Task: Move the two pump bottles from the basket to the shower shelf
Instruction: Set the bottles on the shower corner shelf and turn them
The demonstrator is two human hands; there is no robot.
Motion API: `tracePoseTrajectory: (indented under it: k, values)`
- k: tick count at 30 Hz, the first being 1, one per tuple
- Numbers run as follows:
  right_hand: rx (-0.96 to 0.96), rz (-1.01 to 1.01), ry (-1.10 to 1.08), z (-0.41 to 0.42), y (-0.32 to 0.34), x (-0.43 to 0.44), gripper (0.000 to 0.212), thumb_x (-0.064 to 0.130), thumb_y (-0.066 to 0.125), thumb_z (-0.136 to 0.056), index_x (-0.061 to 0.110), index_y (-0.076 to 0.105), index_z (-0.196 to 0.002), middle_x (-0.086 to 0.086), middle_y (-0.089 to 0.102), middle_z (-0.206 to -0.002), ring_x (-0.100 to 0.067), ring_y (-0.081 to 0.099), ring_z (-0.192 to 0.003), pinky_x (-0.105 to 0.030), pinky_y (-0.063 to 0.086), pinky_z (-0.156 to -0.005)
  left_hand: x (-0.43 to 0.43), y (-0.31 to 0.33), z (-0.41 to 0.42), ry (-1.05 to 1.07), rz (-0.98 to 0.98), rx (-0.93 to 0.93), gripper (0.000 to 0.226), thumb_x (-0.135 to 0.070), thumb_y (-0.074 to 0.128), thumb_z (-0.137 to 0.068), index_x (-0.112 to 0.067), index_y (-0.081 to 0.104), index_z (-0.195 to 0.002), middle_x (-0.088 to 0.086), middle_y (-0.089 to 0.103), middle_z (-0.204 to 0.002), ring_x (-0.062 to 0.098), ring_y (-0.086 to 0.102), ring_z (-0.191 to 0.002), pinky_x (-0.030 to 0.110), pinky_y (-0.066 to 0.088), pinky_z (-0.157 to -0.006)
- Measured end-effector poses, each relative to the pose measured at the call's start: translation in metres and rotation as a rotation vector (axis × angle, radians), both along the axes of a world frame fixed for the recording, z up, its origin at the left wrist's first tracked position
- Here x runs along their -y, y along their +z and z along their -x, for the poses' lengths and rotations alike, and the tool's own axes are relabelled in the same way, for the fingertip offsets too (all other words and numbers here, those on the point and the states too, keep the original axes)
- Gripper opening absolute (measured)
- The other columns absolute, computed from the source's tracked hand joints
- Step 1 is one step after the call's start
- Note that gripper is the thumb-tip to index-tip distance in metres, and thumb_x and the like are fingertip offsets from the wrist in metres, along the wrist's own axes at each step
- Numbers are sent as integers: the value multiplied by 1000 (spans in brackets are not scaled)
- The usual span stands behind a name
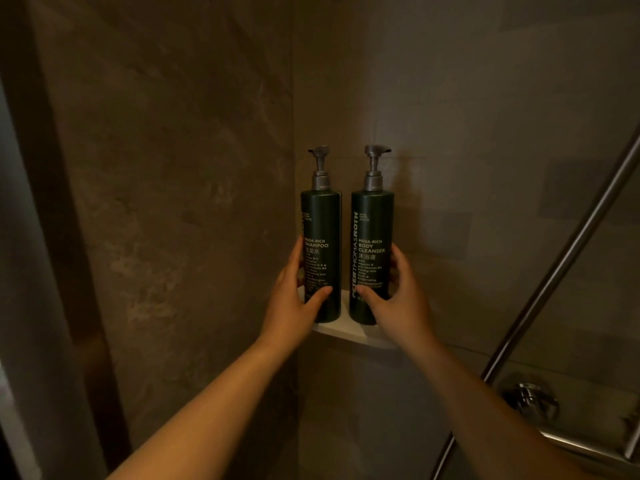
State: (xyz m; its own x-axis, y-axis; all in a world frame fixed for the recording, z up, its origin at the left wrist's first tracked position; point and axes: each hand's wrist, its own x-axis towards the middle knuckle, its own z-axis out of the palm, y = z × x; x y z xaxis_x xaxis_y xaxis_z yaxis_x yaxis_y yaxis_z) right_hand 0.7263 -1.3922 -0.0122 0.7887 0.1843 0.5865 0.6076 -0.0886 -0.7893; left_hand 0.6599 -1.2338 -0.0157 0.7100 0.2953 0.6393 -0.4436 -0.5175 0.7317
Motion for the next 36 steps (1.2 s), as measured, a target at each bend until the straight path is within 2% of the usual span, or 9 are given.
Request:
tracePoseTrajectory:
  k: [3, 7, 12, 18, 20, 24, 28, 32, 36]
  values:
    - [-10, 11, -12, -2, -1, 1, 86, 15, 74, -75, 33, 25, -144, 7, 49, -135, 3, 41, -110, -8, 35, -74, -4, -1, -2, -10, 5, 3, 87, -17, 67, -81, -48, 12, -140, -5, 37, -142, 4, 42, -122, 15, 38, -88]
    - [-8, 12, -29, -2, -1, 2, 90, 17, 75, -74, 31, 22, -146, 6, 47, -139, 0, 40, -113, -21, 38, -85, -5, 0, -5, -17, 17, 13, 85, -15, 66, -82, -49, 12, -139, -6, 36, -144, 1, 38, -123, 21, 36, -93]
    - [66, -10, -65, -1, -3, -3, 87, 13, 75, -74, 32, 27, -143, 4, 45, -137, -2, 43, -116, -8, 36, -79, -6, -3, -5, -22, -20, 15, 88, -15, 65, -83, -49, 8, -141, -8, 34, -144, 4, 35, -127, 30, 35, -99]
    - [99, -11, -67, -2, -4, -11, 93, 13, 73, -76, 40, 17, -145, 4, 45, -138, -10, 45, -123, -30, 42, -94, -7, -2, -12, -37, -41, 33, 86, -12, 62, -85, -47, 6, -141, -6, 34, -143, 7, 38, -126, 33, 37, -102]
    - [107, -2, -73, -3, -3, -13, 94, 13, 74, -76, 42, 16, -144, 4, 44, -139, -9, 45, -123, -32, 43, -95, -9, -3, -15, -40, -39, 35, 86, -13, 62, -85, -48, 7, -141, -5, 33, -144, 7, 38, -126, 31, 37, -101]
    - [99, -1, -65, -7, -5, -9, 94, 14, 75, -74, 44, 18, -142, 20, 45, -127, 11, 44, -110, -9, 38, -80, -13, -6, -21, -75, 34, 46, 83, -12, 62, -85, -51, 13, -138, -6, 35, -143, 1, 41, -121, 9, 41, -87]
    - [74, 11, -43, -12, -5, -5, 94, 13, 74, -75, 48, 17, -141, 37, 41, -111, 31, 39, -97, -7, 36, -69, -17, -10, -24, -105, 117, 78, 79, -12, 61, -85, -59, 18, -131, -10, 37, -139, -15, 39, -113, 3, 41, -79]
    - [71, 2, -44, -15, -4, -10, 92, 13, 72, -76, 44, 17, -143, 28, 42, -119, 21, 43, -101, -6, 38, -71, -17, -11, -31, -122, 90, 76, 79, -13, 62, -85, -57, 19, -134, -14, 36, -135, -17, 40, -113, 5, 43, -79]
    - [74, -19, -41, -18, -5, -15, 93, 13, 72, -76, 49, 16, -141, 22, 42, -127, 8, 43, -113, -9, 36, -80, -16, -8, -36, -153, 77, 60, 78, -10, 58, -87, -51, 17, -138, -7, 34, -142, -15, 39, -115, 10, 44, -86]
